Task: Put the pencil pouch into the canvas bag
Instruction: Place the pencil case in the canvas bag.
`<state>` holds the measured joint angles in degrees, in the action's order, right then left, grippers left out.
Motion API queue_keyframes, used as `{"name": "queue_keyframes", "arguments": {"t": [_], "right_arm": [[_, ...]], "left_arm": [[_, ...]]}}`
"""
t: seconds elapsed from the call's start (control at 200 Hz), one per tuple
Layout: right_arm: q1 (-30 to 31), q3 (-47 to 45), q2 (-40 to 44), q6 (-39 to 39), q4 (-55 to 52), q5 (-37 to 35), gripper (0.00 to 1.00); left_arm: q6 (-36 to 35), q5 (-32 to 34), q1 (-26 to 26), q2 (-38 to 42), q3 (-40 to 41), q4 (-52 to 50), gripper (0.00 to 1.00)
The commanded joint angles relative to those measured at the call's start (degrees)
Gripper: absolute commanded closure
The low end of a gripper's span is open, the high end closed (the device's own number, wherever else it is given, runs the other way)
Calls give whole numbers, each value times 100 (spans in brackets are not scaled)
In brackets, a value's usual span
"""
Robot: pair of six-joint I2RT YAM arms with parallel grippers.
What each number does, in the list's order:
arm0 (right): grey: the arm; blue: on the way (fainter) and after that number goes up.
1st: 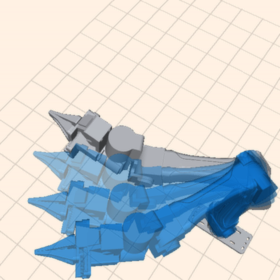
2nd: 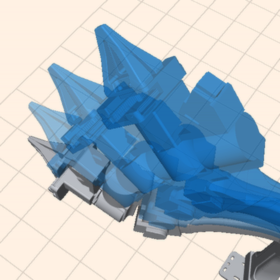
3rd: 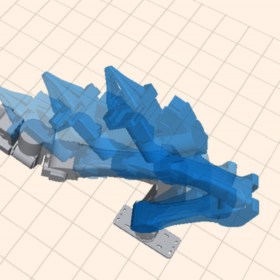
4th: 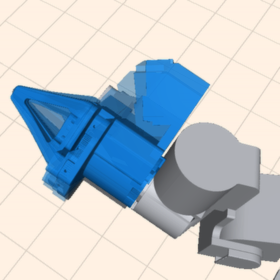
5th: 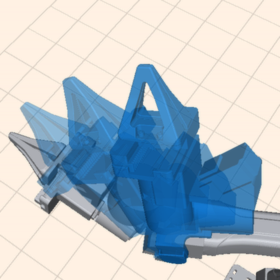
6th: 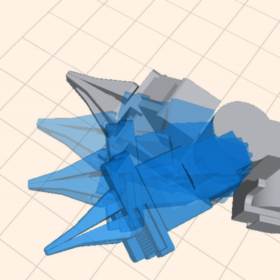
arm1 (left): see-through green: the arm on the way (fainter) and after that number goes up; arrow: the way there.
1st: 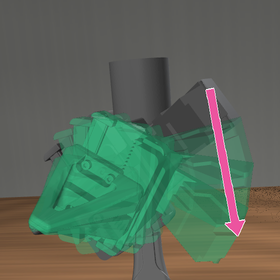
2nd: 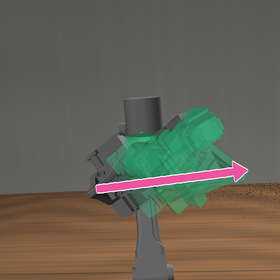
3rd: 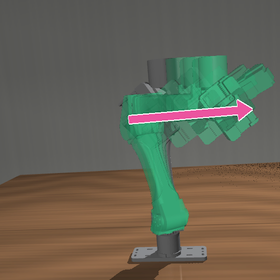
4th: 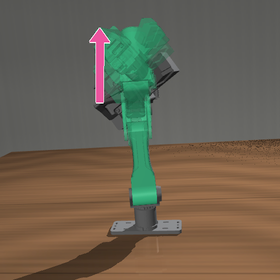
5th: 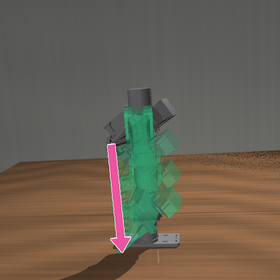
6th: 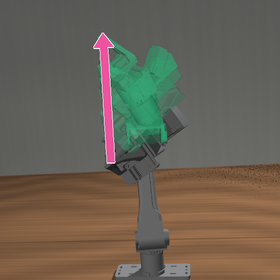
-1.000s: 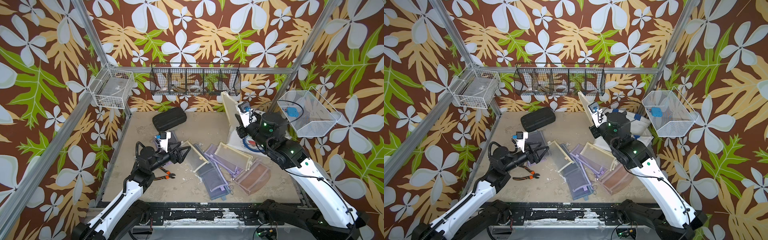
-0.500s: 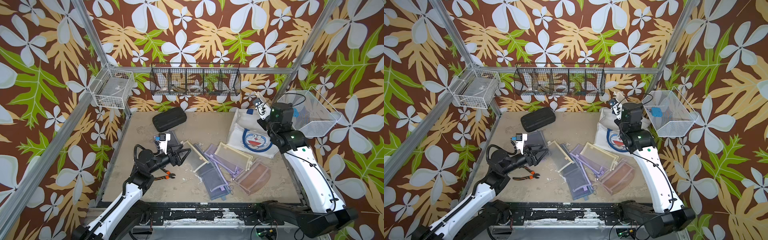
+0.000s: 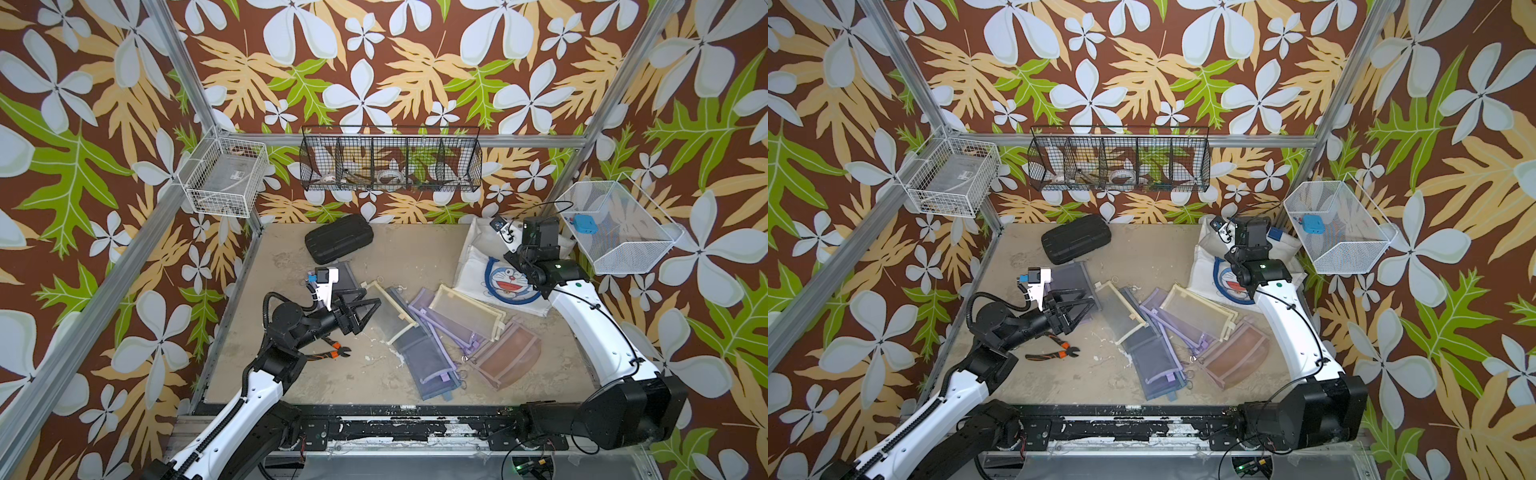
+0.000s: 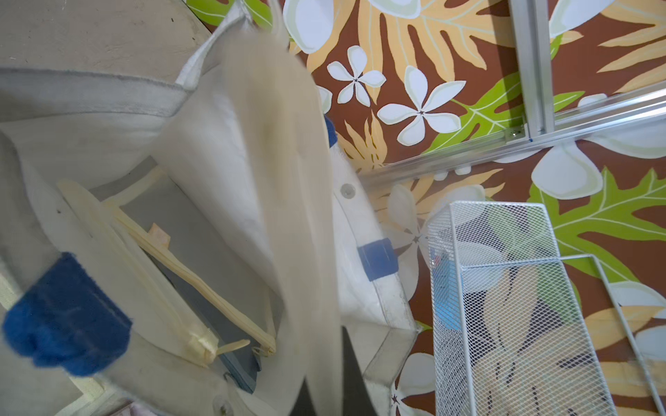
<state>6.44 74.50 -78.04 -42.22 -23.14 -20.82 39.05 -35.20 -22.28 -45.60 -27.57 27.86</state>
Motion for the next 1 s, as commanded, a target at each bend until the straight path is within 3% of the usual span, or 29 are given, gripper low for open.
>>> {"name": "queue_keyframes", "arguments": {"t": [0.0,0.095,0.14,0.235,0.28,0.415,0.495,0.57,0.595,0.605,0.62,0.716,0.816,0.996], "right_arm": [[-2,29,-47,51,193,25,88],[-35,67,-113,60,209,-52,80],[-37,88,-121,90,195,-15,69],[-37,163,-143,153,171,-10,62],[-37,230,-117,216,127,63,52],[-37,449,176,582,-29,468,49],[-23,580,496,1022,-160,1137,46],[-20,520,898,1592,-136,1934,30],[-13,462,1036,1791,-101,2198,17],[-7,439,1089,1880,-85,2285,4],[6,400,1163,2050,-46,2373,0],[280,221,1487,3001,29,2702,0],[1191,-70,1698,3609,82,2508,0],[2641,-667,1551,4903,399,2150,0]], "left_arm": [[37,-68,35,-66,-44,123,4],[101,-102,113,-122,-29,213,4],[136,-123,148,-156,-20,265,4],[187,-158,211,-262,-29,300,4],[173,-123,223,-297,-41,257,4],[-226,370,233,-466,-294,-600,4],[-643,971,233,-703,-625,-1570,7],[-922,1513,255,-937,-892,-2272,10],[-1001,1649,255,-994,-947,-2427,10],[-1028,1694,258,-1018,-968,-2474,11],[-1075,1775,259,-1061,-996,-2552,11],[-1241,2166,268,-1265,-1124,-2888,11],[-1325,2462,277,-1503,-1224,-3170,11],[-985,2029,266,-1801,-1063,-3212,11]]}}
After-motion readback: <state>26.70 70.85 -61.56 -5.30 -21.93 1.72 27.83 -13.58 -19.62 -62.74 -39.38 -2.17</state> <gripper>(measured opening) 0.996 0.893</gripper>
